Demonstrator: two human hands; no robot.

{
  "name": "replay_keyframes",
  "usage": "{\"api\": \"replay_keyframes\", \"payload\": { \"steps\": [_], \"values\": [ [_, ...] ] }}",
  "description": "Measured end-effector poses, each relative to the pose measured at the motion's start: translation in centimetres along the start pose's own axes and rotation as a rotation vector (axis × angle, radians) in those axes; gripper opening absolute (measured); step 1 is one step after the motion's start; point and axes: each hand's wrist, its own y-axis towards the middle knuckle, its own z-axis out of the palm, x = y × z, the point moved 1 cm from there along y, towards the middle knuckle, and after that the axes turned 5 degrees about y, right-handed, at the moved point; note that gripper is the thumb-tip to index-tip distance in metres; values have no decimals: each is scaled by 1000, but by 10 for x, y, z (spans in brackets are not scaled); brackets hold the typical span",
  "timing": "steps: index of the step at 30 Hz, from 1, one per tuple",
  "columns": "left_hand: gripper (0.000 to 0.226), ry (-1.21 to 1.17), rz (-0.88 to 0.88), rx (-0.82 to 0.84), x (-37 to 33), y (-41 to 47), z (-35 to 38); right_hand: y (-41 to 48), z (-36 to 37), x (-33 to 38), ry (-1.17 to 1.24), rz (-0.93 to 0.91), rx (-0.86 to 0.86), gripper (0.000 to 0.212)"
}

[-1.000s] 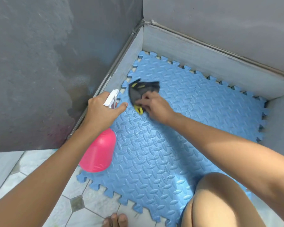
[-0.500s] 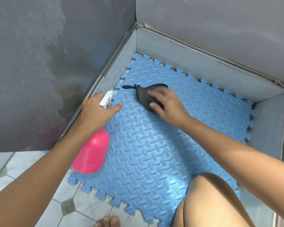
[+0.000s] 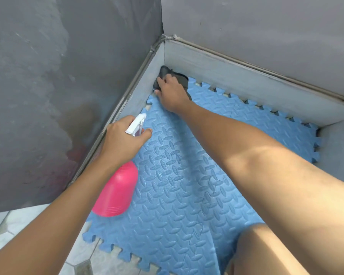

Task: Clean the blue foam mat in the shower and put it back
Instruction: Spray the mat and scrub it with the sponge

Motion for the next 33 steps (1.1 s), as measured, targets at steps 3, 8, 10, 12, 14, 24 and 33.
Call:
{"api": "replay_keyframes", "payload": {
  "steps": [3,8,10,12,14,24,33],
  "values": [
    [33,-7,6,27,-9,14,8,-13,-9,-28,53,102,-68,45],
    [34,-43,53,122,-28,24,21,-109,-34,-127,14,268,-219,46],
    [35,-33,72,169,-30,24,27,-166,-50,-191,-19,398,-262,46],
    [40,-7,95,208,-32,23,35,-229,-72,-251,-28,613,-289,47],
    [45,29,118,236,-32,23,39,-281,-89,-289,-11,800,-302,49],
    [48,90,-44,346,-10,-14,22,-205,-57,-181,161,663,-277,56],
    [41,82,-110,218,39,-62,-14,-117,-40,-118,228,379,-154,49]
  ]
}}
